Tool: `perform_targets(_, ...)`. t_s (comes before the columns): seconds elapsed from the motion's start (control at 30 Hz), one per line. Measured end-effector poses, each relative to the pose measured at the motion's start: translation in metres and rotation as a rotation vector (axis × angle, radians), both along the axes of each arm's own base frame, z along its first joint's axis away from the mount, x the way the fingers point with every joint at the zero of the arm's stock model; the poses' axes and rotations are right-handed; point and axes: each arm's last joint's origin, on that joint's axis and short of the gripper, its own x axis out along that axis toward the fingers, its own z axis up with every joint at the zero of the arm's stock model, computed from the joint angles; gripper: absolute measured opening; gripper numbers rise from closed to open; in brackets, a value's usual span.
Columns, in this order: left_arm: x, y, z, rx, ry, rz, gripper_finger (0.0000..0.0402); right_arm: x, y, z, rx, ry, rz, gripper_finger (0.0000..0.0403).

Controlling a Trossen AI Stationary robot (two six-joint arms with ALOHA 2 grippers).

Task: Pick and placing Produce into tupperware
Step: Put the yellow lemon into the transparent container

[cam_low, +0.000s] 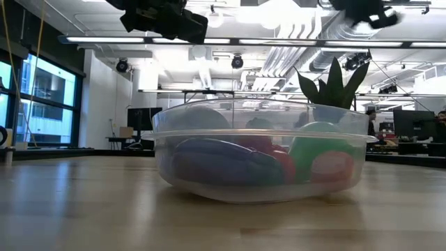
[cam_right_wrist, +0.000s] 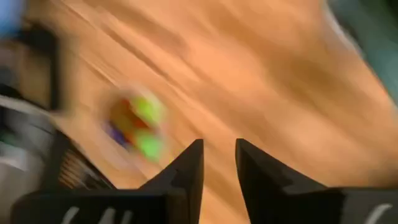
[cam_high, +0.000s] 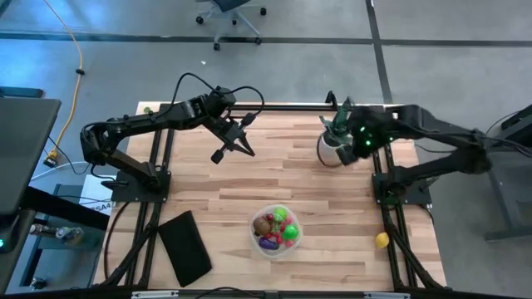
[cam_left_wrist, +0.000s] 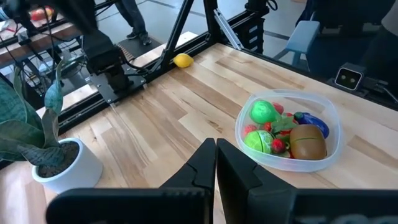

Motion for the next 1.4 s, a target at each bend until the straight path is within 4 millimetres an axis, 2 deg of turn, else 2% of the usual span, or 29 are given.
perform_targets(0.1,0.0,0.0,0.0,0.0,0.0,0.0,0.0005,-0.002,0.014,0.003,0.111,0.288,0.008,0.0095)
perform_targets(0.2,0.0,0.0,0.0,-0.001,0.001,0.0,0.0005,0.012,0.034,0.0,0.207,0.242,0.056,0.0098)
perform_targets(0.27,0.0,0.0,0.0,0.0,0.0,-0.001,0.0005,0.012,0.048,-0.008,0.253,0.366,0.017,0.0099)
perform_targets(0.3,0.0,0.0,0.0,0.0,-0.001,-0.001,0.0005,0.011,0.057,-0.017,0.26,0.442,0.023,0.0099)
perform_targets(0.4,0.0,0.0,0.0,-0.001,-0.009,-0.011,0.0005,0.012,0.081,-0.036,0.307,0.49,0.001,0.0099)
perform_targets(0.5,0.0,0.0,0.0,0.0,-0.011,-0.018,0.0005,0.0,0.103,-0.059,0.345,0.679,-0.056,0.0099)
perform_targets(0.67,0.0,-0.001,0.0,0.001,-0.019,-0.03,0.0005,-0.02,0.129,-0.091,0.361,0.892,-0.184,0.0099)
perform_targets(0.93,0.0,-0.001,0.0,0.007,-0.023,-0.037,0.0005,-0.033,0.153,-0.136,0.355,0.929,-0.345,0.0099)
perform_targets(1.2,0.0,-0.001,0.0,0.005,-0.023,-0.037,0.0005,-0.043,0.17,-0.187,0.476,0.923,-0.373,0.0099)
perform_targets(1.3,0.0,-0.001,0.0,0.005,-0.023,-0.037,0.0005,-0.047,0.175,-0.199,0.515,0.915,-0.398,0.0099)
perform_targets(1.4,0.0,-0.001,0.0,0.005,-0.023,-0.037,0.0005,-0.05,0.178,-0.203,0.528,0.92,-0.409,0.0099)
